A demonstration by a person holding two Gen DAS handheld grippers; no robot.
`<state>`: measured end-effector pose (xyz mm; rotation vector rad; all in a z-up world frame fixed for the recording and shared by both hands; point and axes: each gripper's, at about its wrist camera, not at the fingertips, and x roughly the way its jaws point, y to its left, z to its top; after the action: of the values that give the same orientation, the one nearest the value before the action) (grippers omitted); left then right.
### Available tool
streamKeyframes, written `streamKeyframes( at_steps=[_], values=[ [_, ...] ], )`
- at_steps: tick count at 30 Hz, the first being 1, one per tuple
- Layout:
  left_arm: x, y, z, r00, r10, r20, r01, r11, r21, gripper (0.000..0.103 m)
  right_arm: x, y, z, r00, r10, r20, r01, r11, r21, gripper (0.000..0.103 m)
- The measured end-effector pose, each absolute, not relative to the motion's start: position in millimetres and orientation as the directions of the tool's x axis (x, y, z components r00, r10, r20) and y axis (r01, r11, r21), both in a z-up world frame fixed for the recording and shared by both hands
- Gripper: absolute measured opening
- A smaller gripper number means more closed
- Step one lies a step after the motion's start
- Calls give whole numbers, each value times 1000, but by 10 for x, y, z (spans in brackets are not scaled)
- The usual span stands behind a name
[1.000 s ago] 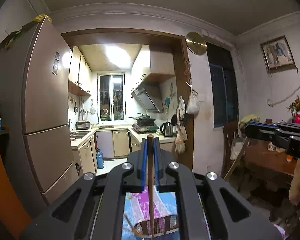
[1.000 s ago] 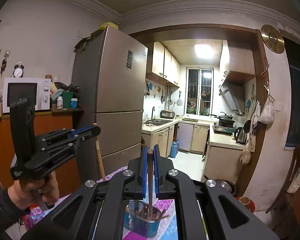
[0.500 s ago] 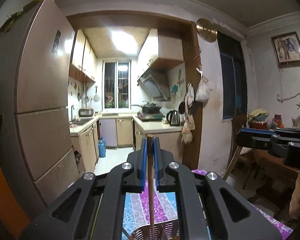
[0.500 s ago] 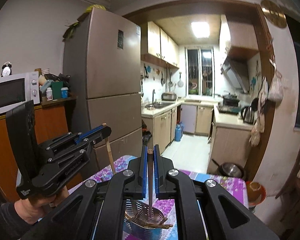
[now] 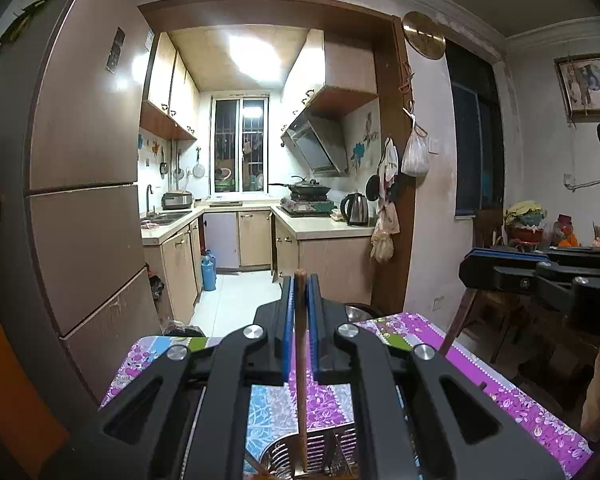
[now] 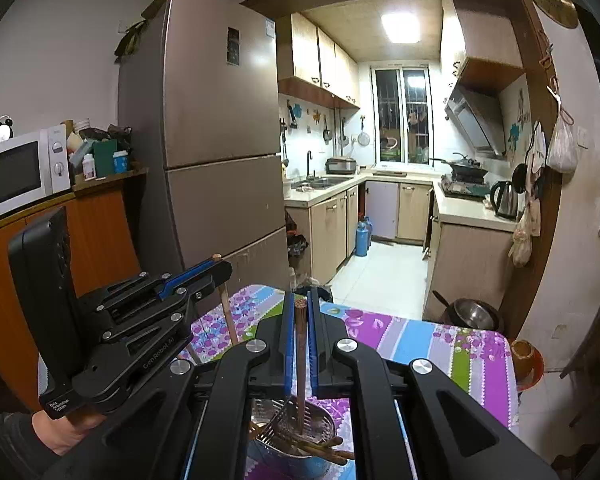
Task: Organize utensils
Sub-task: 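Open both tools to drop the chopsticks into the blue holder, then move both open tools back to the remaining chopsticks on the table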
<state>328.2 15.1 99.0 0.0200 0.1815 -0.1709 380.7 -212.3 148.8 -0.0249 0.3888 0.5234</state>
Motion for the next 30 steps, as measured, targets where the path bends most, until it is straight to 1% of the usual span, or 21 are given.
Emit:
streamKeyframes(
  at_steps=[4, 6, 7, 8, 12, 15, 16, 17, 18, 19, 20, 24, 26, 28, 30],
  values=[
    [3318, 156, 965, 967, -165, -196, 170, 985, 7, 7, 3821, -2135, 1457, 794, 480, -373, -487, 870, 80, 7],
    [3326, 159, 947, 966, -165, -200, 169, 986, 6, 15, 3822, -2135, 1451, 794, 480, -374, -487, 870, 83, 7],
    [3329, 161, 956, 967, -162, -198, 166, 986, 6, 24, 3817, -2136, 1450, 794, 481, -373, -487, 869, 84, 8],
    [3319, 163, 952, 967, -160, -196, 164, 986, 5, 30, 3821, -2141, 1452, 793, 482, -372, -488, 869, 84, 8],
    [3194, 183, 943, 968, -154, -198, 155, 988, -10, 36, 3751, -2231, 1472, 799, 487, -352, -486, 868, 98, 8],
    [2874, 181, 926, 967, -166, -191, 160, 986, -43, 45, 3583, -2397, 1517, 803, 501, -322, -492, 863, 116, 8],
    [2724, 166, 897, 967, -169, -188, 164, 986, -44, 50, 3436, -2506, 1526, 803, 515, -301, -504, 855, 121, 12],
    [2502, 143, 834, 967, -176, -185, 171, 984, -43, 56, 3285, -2614, 1518, 802, 526, -283, -514, 849, 122, 20],
    [2335, 127, 771, 965, -187, -183, 182, 982, -41, 58, 3048, -2776, 1476, 802, 539, -259, -527, 841, 120, 24],
    [2110, 101, 662, 963, -197, -186, 194, 980, -36, 61, 2888, -2881, 1433, 802, 544, -247, -533, 838, 117, 30],
    [1814, 59, 495, 958, -211, -196, 209, 977, -33, 63, 2673, -3020, 1350, 802, 547, -238, -537, 836, 111, 32],
    [992, -135, -143, 930, -253, -267, 254, 967, -32, 64, 1784, -3565, 794, 816, 525, -242, -519, 850, 94, 32],
    [687, -263, -489, 912, -252, -324, 254, 966, -36, 65, 1353, -3773, 393, 814, 509, -280, -506, 858, 88, 32],
    [508, -358, -722, 911, -218, -351, 228, 974, -16, 65, 987, -3916, 7, 802, 507, -317, -506, 858, 94, 32],
    [386, -446, -944, 894, -213, -393, 212, 976, -46, 65, 717, -4016, -324, 780, 521, -346, -512, 850, 126, 32]
  ],
)
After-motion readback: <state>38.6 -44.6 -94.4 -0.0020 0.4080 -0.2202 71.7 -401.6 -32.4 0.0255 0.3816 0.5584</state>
